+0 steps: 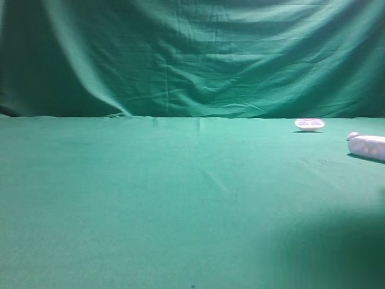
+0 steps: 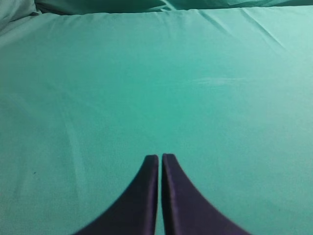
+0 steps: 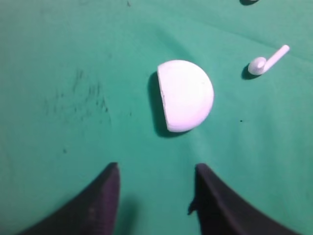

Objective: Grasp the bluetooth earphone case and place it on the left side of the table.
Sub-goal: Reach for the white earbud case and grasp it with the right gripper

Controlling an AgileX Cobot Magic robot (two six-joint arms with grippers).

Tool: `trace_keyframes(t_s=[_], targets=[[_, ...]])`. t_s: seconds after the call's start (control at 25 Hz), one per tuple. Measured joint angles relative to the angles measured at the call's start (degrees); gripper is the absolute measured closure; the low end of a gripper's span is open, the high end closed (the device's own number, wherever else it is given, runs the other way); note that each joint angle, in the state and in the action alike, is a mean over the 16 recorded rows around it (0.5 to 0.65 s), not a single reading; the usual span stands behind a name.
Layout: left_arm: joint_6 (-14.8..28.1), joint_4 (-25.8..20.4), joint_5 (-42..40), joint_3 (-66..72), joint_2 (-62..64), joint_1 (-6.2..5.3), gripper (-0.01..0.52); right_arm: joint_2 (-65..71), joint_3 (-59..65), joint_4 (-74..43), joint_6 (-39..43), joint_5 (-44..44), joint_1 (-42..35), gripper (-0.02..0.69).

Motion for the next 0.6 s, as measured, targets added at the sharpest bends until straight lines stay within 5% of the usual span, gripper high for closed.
trace_keyframes(t_s=[0.28,0.6], targets=[[0.0,0.0,0.0,0.0,0.0,0.0,0.514,9.6,-4.6,-1.2,-0.9,-0.4,0.1,0.108],[0.0,0.0,0.0,0.0,0.0,0.0,0.514,16.5,-7.7,-1.6,-1.0,-1.7,0.1,0.114]])
